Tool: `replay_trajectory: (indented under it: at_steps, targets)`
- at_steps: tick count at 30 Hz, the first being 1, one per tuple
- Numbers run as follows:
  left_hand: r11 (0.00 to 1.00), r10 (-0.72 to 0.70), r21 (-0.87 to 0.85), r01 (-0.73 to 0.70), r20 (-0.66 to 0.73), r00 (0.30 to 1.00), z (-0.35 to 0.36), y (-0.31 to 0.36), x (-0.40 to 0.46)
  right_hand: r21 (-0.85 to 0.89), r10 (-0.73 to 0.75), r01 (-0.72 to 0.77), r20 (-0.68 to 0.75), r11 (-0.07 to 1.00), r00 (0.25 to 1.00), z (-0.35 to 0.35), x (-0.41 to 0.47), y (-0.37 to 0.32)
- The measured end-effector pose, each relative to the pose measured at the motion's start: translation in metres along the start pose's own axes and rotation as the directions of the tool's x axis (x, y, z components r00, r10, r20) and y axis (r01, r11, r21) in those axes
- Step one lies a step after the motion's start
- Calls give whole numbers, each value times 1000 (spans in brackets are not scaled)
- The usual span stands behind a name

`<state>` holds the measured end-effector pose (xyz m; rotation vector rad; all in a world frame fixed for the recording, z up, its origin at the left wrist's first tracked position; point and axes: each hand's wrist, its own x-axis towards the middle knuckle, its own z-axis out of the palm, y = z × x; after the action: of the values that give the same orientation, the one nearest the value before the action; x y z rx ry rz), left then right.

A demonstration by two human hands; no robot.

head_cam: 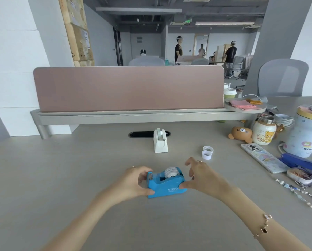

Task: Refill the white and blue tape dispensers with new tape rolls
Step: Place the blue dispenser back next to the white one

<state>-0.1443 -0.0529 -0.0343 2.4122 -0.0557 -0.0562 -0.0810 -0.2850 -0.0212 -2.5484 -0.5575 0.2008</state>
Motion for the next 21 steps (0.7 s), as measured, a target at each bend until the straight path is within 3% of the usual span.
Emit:
replay_trajectory:
  at_steps: [2,6,8,12,15,17,21]
  targets:
    - [1000,-4,3,4,9,1000,-1,0,-1,33,42,-41,-14,999,999,-1,7,4]
    - [1000,-18,18,19,-25,1000,9,3,0,74,-15,25,-130,997,991,17,18,6]
    - [999,-25,35,27,-52,998,17,1,4,166,-51,62,-68,984,996,23,13,1]
    - [994,-21,107,23,-22,1000,22,-2,9,494,-203,78,204,866,958,24,1,-3]
    - [991,11,137,-9,-9,1000,21,-6,8,395,-204,95,243,914,948,22,-5,2]
    - [987,35,157,-32,-17,999,21,-12,7,222,-165,125,169,967,972,22,-5,3]
    - [991,43,130,-39,-34,998,19,-17,6,166,-195,181,74,969,978,27,2,-3]
